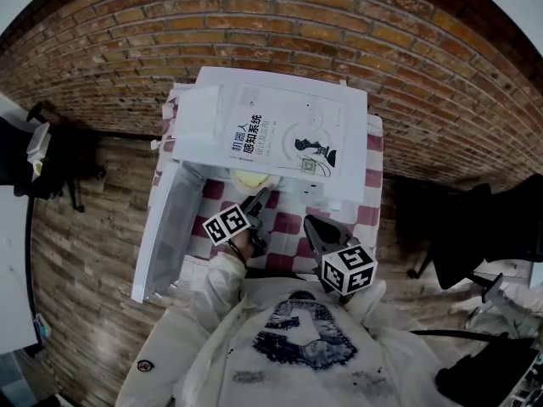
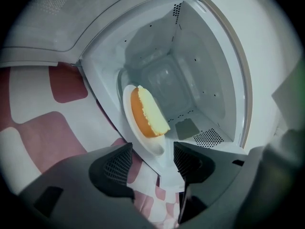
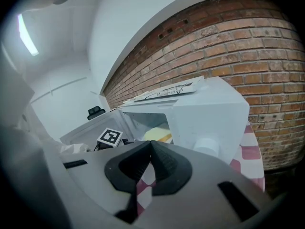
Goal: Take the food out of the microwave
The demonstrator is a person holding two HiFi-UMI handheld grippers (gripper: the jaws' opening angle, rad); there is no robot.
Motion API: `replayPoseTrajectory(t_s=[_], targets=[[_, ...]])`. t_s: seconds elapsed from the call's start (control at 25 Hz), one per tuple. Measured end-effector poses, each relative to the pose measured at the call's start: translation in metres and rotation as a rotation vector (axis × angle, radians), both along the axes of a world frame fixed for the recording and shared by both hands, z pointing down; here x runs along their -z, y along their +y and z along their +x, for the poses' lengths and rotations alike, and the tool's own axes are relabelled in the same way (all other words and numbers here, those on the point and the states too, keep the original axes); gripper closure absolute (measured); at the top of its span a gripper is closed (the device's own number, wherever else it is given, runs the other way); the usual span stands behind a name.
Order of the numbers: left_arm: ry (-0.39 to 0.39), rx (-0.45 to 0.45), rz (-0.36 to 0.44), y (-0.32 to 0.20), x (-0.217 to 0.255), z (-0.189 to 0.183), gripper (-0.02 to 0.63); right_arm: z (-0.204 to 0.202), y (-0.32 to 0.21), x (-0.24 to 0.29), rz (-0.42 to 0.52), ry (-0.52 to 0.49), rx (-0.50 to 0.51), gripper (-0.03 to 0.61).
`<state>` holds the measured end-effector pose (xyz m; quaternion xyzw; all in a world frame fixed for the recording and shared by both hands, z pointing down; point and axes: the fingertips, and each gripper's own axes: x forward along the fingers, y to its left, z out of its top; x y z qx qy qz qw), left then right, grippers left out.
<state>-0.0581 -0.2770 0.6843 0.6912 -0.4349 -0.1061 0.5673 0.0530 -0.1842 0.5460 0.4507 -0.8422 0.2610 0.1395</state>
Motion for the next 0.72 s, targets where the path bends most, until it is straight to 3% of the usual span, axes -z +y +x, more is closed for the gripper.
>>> replayPoseTrajectory(t_s=[0.4,0.72], targets=[[0.018,0.019,-0.032,-0.011,-0.009,0.002,0.333,0.0,-0.001,-0.003,-0.008,0.0,0.001,0.565],[0.034,0.043,-0.074,-0.016,-0.016,0.005,0.371,0.004,0.0,-0.004,-0.015,-0.005,-0.011,0.565]])
